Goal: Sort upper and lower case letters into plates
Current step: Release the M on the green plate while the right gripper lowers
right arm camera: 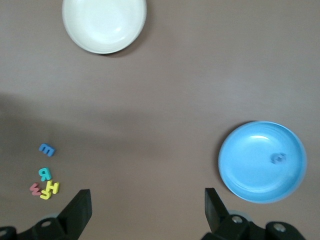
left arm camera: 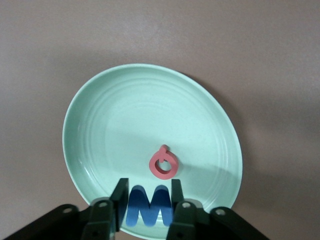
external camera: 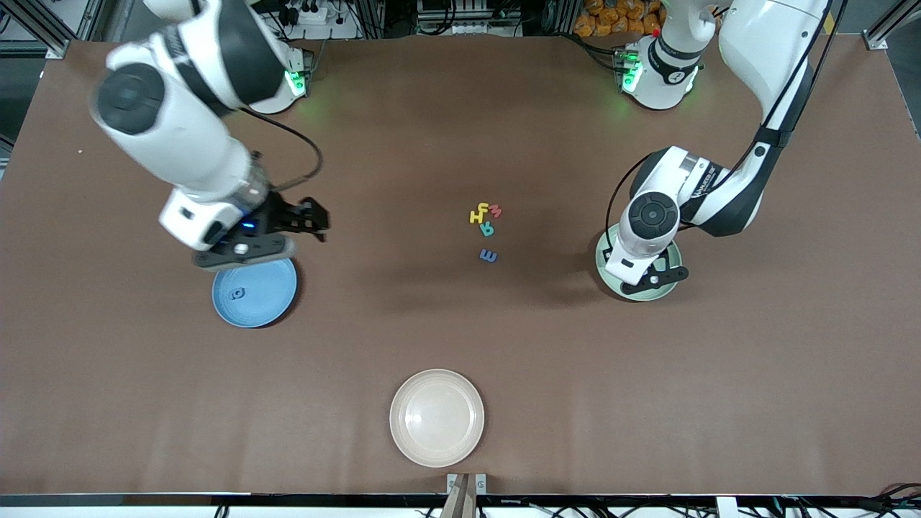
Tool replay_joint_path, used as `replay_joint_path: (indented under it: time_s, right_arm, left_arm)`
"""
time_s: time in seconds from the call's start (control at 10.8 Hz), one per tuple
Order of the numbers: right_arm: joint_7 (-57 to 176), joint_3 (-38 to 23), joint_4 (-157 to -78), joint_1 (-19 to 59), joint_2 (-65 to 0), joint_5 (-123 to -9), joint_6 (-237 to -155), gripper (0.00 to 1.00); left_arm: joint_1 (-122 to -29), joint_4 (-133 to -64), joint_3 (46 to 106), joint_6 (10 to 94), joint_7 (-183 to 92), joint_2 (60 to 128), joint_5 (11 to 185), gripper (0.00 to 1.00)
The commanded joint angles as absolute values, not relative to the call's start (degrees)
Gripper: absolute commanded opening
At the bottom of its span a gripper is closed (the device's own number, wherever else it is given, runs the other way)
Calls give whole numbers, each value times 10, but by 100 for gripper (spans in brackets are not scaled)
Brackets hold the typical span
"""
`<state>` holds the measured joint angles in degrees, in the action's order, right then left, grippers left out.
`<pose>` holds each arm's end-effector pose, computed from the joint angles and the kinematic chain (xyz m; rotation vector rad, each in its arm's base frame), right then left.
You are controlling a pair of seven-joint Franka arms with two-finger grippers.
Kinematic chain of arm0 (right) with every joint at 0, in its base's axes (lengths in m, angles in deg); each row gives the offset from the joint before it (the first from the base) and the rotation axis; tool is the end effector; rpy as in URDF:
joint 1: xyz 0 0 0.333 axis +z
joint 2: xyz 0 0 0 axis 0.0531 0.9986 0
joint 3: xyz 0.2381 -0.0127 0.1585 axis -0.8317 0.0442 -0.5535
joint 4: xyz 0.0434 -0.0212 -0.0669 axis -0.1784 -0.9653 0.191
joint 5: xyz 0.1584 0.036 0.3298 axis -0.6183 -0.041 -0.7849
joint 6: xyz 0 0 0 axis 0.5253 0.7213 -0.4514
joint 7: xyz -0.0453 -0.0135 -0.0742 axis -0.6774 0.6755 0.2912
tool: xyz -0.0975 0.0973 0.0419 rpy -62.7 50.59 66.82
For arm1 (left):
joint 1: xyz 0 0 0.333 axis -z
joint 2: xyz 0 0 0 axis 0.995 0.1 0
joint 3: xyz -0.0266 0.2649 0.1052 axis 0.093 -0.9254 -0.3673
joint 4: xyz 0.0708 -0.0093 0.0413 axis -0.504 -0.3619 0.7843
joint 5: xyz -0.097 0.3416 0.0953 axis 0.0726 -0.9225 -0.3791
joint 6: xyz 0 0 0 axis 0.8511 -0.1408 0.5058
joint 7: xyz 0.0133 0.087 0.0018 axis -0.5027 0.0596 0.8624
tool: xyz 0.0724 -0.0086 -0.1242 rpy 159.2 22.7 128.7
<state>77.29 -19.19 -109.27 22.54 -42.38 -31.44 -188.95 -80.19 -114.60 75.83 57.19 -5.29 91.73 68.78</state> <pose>0.5545 0.2640 0.4440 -3.0386 -0.3050 -0.0627 0.5016 -0.1839 0.1933 -2.8582 -0.2891 0.1901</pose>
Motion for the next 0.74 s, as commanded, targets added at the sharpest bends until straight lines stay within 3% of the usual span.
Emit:
replay_joint_path:
  time_s: [0.0, 0.28, 0.65]
  right_arm:
    - [777, -191, -1068, 293, -362, -312, -1942, 100]
    - [769, -184, -1061, 379, -287, -311, -2017, 100]
    - [743, -184, -982, 457, -167, -254, -2032, 100]
  left_arm:
    - [-813, -1161, 764, 580, -68, 901, 695, 100]
    - [-814, -1156, 777, 580, -63, 901, 710, 100]
    - [-812, -1150, 780, 582, -58, 904, 758, 100]
